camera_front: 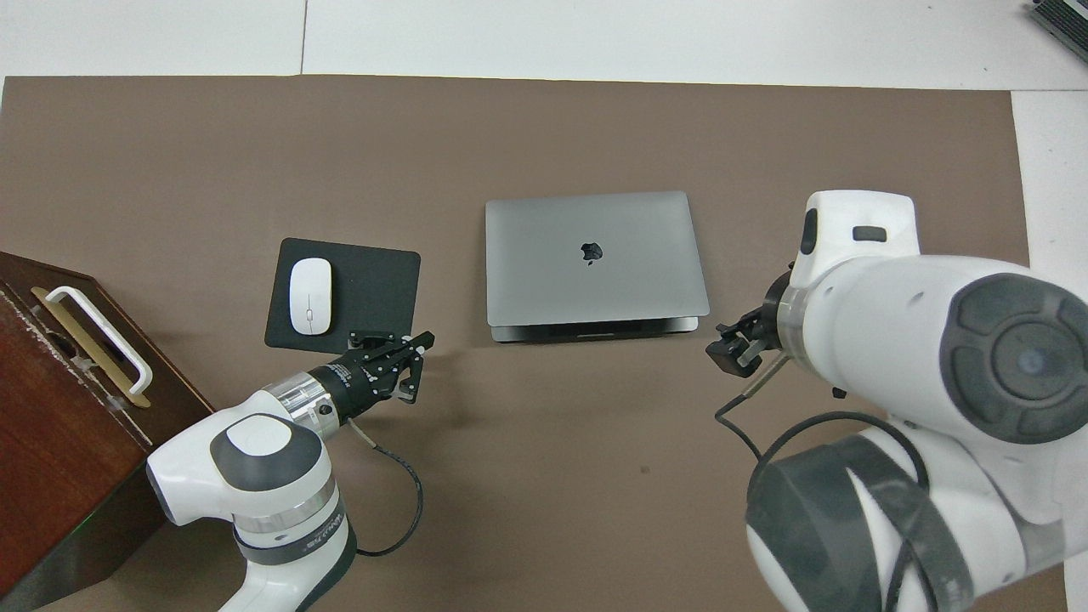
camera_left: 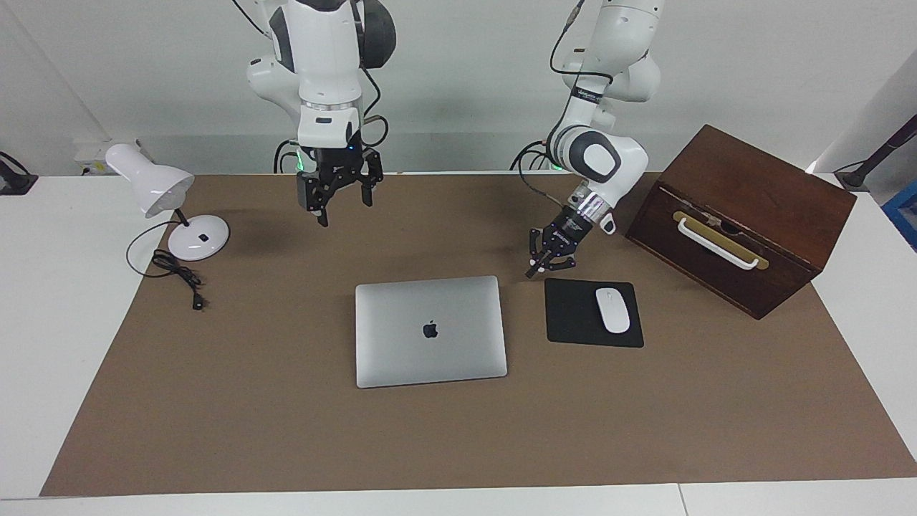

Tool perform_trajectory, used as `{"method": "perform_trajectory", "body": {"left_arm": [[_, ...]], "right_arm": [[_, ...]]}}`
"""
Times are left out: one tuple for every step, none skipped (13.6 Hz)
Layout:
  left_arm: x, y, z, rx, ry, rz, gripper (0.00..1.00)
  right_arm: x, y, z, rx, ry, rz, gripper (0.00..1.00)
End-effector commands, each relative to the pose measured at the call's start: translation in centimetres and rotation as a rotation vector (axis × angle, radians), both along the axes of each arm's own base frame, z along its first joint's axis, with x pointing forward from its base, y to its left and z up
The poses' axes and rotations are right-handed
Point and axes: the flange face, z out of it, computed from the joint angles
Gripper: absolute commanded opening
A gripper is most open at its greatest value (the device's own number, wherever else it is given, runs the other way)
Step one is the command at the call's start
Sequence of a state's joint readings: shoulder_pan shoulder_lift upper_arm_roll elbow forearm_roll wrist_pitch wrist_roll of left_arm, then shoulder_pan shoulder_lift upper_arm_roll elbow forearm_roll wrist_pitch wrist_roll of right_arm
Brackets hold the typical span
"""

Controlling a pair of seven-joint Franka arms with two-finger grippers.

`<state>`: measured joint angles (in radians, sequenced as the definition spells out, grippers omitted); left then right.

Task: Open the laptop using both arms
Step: 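Brace the laptop base with the left gripper while the right gripper reaches the lid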

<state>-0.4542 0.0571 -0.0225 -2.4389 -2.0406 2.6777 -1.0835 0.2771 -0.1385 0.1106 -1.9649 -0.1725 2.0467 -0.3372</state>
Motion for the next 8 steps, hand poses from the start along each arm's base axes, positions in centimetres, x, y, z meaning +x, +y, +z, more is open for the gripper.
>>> {"method": "perform_trajectory", "body": {"left_arm": [[0.5, -1.3, -1.9, -0.078, -0.102, -0.029, 0.00], [0.5, -1.5, -2.0, -0.080, -0.134, -0.041, 0.00], [0.5, -1.5, -2.0, -0.082, -0.140, -0.043, 0.00], [0.5, -1.7, -2.0, -0.095, -0.141, -0.039, 0.00], [0.6, -1.8, -2.0, -0.113, -0.141, -0.025, 0.00], [0.4, -2.1, -2.4, -0.125, -0.129, -0.006, 0.00], [0.5, -2.6, -3.0, -0.135, -0.126, -0.003, 0.00], [0.7, -3.0, -3.0, -0.151, -0.143, -0.001, 0.00]], "right_arm": [[-0.9, 0.6, -0.9, -0.055, -0.042, 0.104, 1.00], [-1.0, 0.8, -1.4, -0.056, -0.051, 0.126, 1.00], [-0.9, 0.9, -1.8, -0.069, -0.065, 0.149, 1.00], [-1.0, 1.4, -2.2, -0.093, -0.085, 0.186, 1.00], [-1.4, 2.7, -2.7, -0.111, -0.096, 0.225, 1.00], [-1.4, 3.0, -3.0, -0.126, -0.101, 0.239, 1.00], [-1.2, 3.1, -3.3, -0.145, -0.112, 0.256, 1.00], [-1.3, 4.0, -3.7, -0.167, -0.125, 0.289, 1.00]]}}
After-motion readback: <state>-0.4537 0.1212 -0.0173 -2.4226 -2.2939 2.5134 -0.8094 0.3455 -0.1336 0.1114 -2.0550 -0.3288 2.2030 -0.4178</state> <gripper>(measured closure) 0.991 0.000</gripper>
